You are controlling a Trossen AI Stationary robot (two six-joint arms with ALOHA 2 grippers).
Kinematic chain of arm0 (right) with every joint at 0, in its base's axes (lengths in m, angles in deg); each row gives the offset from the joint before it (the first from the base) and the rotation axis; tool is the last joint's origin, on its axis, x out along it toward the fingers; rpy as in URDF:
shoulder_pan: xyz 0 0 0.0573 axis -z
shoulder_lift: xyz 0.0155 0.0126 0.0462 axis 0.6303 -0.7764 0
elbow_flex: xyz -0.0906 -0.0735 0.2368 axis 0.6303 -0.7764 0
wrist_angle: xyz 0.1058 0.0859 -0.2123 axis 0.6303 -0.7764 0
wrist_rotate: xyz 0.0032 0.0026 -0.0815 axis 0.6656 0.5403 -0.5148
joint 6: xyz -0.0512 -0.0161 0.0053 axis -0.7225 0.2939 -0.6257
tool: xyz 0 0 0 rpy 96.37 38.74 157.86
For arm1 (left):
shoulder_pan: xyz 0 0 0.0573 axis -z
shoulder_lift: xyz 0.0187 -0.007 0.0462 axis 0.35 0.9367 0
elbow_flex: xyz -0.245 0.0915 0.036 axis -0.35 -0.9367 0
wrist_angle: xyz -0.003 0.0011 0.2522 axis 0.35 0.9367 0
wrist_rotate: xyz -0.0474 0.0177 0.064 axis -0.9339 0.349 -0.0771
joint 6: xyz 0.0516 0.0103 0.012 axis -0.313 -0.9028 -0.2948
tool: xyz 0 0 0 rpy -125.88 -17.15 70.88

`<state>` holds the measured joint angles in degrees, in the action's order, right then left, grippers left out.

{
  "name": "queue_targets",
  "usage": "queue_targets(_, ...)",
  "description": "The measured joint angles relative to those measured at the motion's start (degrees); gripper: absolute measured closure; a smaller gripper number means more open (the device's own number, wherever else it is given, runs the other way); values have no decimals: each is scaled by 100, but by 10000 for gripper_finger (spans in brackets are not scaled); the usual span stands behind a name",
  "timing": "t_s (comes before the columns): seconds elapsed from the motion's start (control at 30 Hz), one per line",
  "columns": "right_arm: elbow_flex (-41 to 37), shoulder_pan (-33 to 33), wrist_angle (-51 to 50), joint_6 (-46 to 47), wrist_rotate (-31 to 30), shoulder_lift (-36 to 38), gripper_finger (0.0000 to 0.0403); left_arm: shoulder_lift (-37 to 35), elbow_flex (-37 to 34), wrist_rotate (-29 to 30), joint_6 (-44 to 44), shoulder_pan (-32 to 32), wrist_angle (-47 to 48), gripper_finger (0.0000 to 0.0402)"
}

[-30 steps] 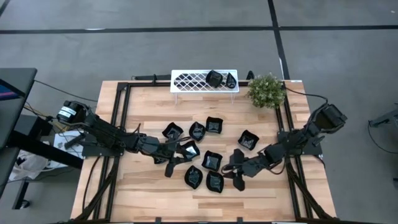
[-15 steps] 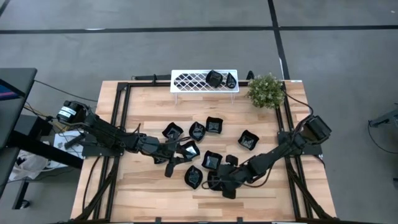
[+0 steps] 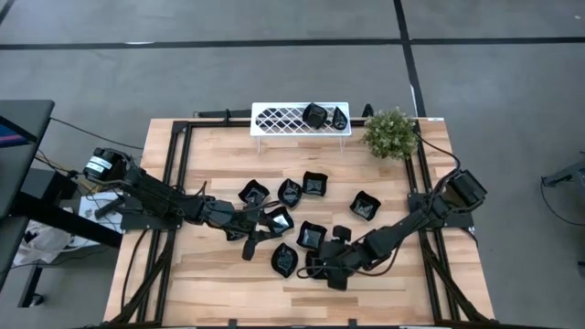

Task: Pick & Place Mini shaped plates
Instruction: Stack the leaf shaped plate on top of the leaf shaped plate on the shelf

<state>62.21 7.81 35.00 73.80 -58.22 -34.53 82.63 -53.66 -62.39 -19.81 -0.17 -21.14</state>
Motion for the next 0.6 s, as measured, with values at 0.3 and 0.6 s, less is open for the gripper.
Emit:
queue_targets(0.3, 0, 61, -54, 7, -128, 2, 249, 0, 0, 0, 0, 0, 0, 279)
queue_targets(0.6, 0, 155, -251, 15, -175, 7, 249, 0, -2, 0, 0, 2, 0, 279)
